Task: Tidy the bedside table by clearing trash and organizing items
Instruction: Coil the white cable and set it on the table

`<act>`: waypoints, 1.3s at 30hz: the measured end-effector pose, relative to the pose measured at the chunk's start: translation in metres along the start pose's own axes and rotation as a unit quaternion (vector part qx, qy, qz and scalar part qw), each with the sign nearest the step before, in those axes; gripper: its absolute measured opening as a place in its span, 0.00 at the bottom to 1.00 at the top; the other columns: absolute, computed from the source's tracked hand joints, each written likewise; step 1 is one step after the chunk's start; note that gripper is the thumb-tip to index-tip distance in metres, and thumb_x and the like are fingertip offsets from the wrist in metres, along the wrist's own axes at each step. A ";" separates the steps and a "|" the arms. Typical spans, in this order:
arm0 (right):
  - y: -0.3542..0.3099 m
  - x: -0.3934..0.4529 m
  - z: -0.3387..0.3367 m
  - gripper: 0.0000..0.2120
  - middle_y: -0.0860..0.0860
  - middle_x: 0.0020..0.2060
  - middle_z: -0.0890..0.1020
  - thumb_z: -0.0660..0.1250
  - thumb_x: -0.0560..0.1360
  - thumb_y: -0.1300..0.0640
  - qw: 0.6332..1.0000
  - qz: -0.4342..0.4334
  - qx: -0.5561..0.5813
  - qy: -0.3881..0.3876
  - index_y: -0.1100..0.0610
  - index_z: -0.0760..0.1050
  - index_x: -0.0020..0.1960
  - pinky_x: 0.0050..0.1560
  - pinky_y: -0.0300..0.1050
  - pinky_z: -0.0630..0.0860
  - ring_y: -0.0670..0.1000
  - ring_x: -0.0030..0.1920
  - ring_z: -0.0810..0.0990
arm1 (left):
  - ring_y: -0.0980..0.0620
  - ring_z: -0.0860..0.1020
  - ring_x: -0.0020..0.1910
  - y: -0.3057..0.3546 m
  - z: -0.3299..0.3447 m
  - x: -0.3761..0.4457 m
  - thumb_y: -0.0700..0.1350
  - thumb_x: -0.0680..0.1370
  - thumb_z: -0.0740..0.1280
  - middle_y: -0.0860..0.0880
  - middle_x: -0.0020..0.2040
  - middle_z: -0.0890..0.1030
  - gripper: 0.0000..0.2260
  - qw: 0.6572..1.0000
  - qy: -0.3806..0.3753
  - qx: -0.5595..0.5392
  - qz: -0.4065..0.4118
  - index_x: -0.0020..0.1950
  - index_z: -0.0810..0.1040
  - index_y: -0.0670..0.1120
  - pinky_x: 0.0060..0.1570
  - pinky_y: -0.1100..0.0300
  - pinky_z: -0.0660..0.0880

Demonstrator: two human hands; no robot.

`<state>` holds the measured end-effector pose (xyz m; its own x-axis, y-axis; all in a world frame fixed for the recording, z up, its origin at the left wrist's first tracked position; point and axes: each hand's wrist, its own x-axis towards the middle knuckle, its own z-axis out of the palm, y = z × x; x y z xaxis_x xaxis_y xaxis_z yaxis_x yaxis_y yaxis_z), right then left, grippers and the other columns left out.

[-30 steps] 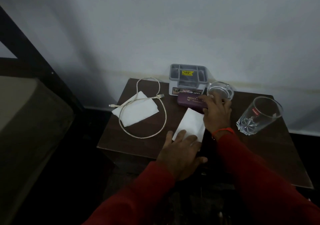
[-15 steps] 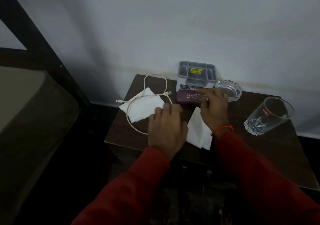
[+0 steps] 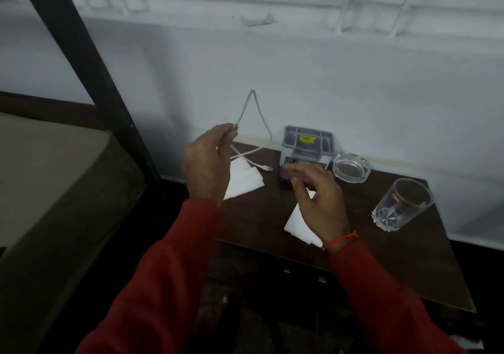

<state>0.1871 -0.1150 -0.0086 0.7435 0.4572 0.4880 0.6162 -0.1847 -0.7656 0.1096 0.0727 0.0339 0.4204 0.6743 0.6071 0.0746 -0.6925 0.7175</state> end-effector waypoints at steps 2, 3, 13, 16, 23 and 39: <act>-0.012 -0.004 -0.005 0.19 0.42 0.58 0.81 0.65 0.76 0.66 0.999 0.009 0.031 -0.001 0.50 0.78 0.63 0.63 0.54 0.76 0.48 0.61 0.78 | 0.53 0.86 0.48 0.016 -0.009 0.004 0.44 0.79 0.72 0.48 0.50 0.88 0.08 0.999 0.003 -0.028 0.035 0.55 0.87 0.44 0.53 0.53 0.83; -0.016 -0.003 -0.008 0.22 0.44 0.63 0.79 0.65 0.76 0.64 0.999 0.021 0.040 -0.007 0.49 0.75 0.67 0.65 0.56 0.75 0.49 0.64 0.77 | 0.54 0.86 0.48 0.025 -0.014 0.004 0.44 0.79 0.73 0.48 0.50 0.88 0.07 0.998 0.005 -0.025 0.057 0.55 0.87 0.44 0.52 0.54 0.82; -0.161 0.031 -0.045 0.28 0.47 0.69 0.74 0.67 0.79 0.50 0.993 0.005 0.120 0.003 0.39 0.59 0.74 0.68 0.58 0.72 0.47 0.69 0.73 | 0.55 0.85 0.49 0.150 -0.091 0.027 0.43 0.80 0.71 0.51 0.51 0.88 0.07 0.973 -0.047 -0.066 0.215 0.55 0.87 0.45 0.53 0.59 0.81; -0.208 0.033 -0.068 0.13 0.51 0.50 0.84 0.63 0.81 0.52 0.984 0.010 0.170 0.049 0.46 0.71 0.66 0.60 0.55 0.78 0.48 0.53 0.82 | 0.51 0.85 0.49 0.183 -0.118 0.033 0.42 0.81 0.69 0.50 0.51 0.88 0.07 0.960 -0.042 -0.043 0.275 0.56 0.86 0.45 0.52 0.52 0.81; -0.283 0.041 -0.127 0.12 0.49 0.28 0.67 0.58 0.81 0.62 0.968 0.039 0.246 0.005 0.58 0.81 0.49 0.25 0.41 0.64 0.48 0.26 0.64 | 0.51 0.79 0.48 0.224 -0.165 0.030 0.51 0.84 0.63 0.54 0.47 0.84 0.10 0.955 -0.063 0.056 0.285 0.58 0.81 0.52 0.45 0.50 0.79; -0.326 0.010 -0.205 0.12 0.52 0.33 0.79 0.72 0.75 0.51 0.975 0.050 0.189 -0.107 0.54 0.80 0.57 0.26 0.38 0.58 0.49 0.24 0.66 | 0.53 0.81 0.48 0.259 -0.195 0.020 0.56 0.82 0.65 0.53 0.52 0.87 0.13 0.944 -0.292 0.004 0.156 0.56 0.86 0.53 0.54 0.51 0.79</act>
<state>0.0466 -0.2281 0.3319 0.6990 0.6314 0.3358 0.3735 0.0782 -0.9243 -0.0387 -0.0435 0.2987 0.8492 0.1825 0.4955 -0.1297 -0.8375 0.5308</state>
